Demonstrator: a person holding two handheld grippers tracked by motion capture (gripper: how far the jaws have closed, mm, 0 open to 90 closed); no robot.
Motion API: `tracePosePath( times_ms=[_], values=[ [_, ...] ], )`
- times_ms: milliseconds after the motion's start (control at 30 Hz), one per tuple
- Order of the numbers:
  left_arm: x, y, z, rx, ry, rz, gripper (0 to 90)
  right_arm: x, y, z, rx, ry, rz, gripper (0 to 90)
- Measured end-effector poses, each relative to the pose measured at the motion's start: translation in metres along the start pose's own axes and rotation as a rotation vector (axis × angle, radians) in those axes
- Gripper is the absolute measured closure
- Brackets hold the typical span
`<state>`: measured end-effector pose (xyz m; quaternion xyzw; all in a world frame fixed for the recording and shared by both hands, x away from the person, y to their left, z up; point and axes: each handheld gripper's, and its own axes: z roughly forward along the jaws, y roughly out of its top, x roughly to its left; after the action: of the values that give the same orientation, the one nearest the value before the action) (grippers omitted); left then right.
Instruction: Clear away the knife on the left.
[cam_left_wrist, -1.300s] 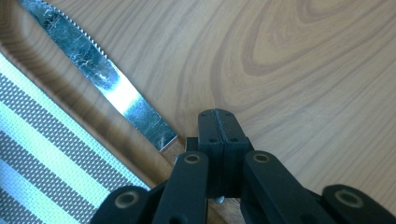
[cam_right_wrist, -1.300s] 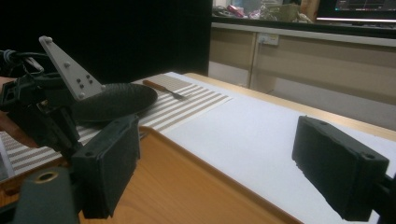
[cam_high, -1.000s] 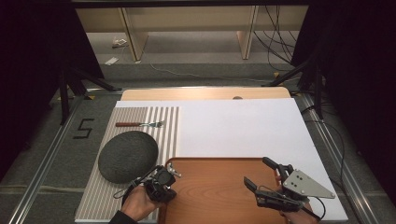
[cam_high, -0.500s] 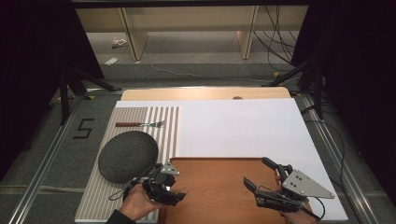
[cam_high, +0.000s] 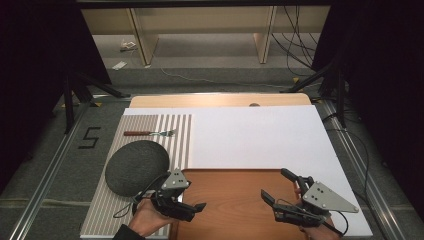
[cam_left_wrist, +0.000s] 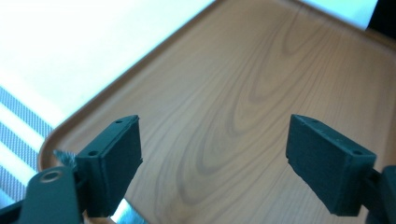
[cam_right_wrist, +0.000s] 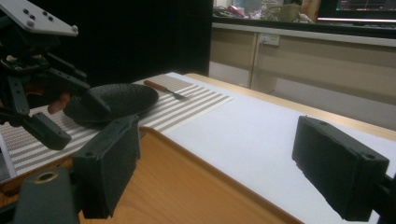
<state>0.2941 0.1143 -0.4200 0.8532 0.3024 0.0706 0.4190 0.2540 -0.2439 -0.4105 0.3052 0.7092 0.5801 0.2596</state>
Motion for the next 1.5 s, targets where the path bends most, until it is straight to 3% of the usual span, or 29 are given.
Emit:
tracePosePath(
  times_ms=[33,67,333,533,733,1067,1233,1400,1500],
  values=[
    [0.000,0.000,0.000,0.000,0.000,0.000,16.8,0.000,0.000,0.000,0.000,0.000,0.000,16.1],
    [0.000,0.001,-0.003,-0.042,-0.003,-0.005,16.4,0.000,0.000,0.000,0.000,0.001,-0.001,16.1],
    [0.003,0.002,-0.015,-0.153,0.015,-0.018,15.4,0.000,0.000,0.000,0.000,0.000,-0.001,16.1],
    [0.003,0.001,-0.019,-0.191,0.026,-0.017,15.3,0.000,0.000,0.000,0.000,-0.001,-0.001,16.0],
    [0.003,-0.001,-0.024,-0.260,0.041,-0.005,15.3,-0.001,0.000,0.000,0.000,-0.003,0.001,16.0],
    [0.004,-0.006,-0.030,-0.325,0.036,-0.004,15.3,0.000,0.000,-0.001,0.000,-0.003,0.002,16.0],
    [0.004,-0.011,-0.033,-0.358,0.041,-0.008,15.3,-0.001,0.000,-0.001,-0.001,-0.004,0.003,16.0],
    [0.003,-0.018,-0.037,-0.417,0.035,-0.038,15.3,-0.001,0.000,-0.001,-0.002,-0.004,0.002,16.0],
    [0.001,-0.021,-0.038,-0.428,0.050,-0.029,15.3,0.000,0.000,-0.001,-0.005,-0.003,0.004,16.0]
  ],
)
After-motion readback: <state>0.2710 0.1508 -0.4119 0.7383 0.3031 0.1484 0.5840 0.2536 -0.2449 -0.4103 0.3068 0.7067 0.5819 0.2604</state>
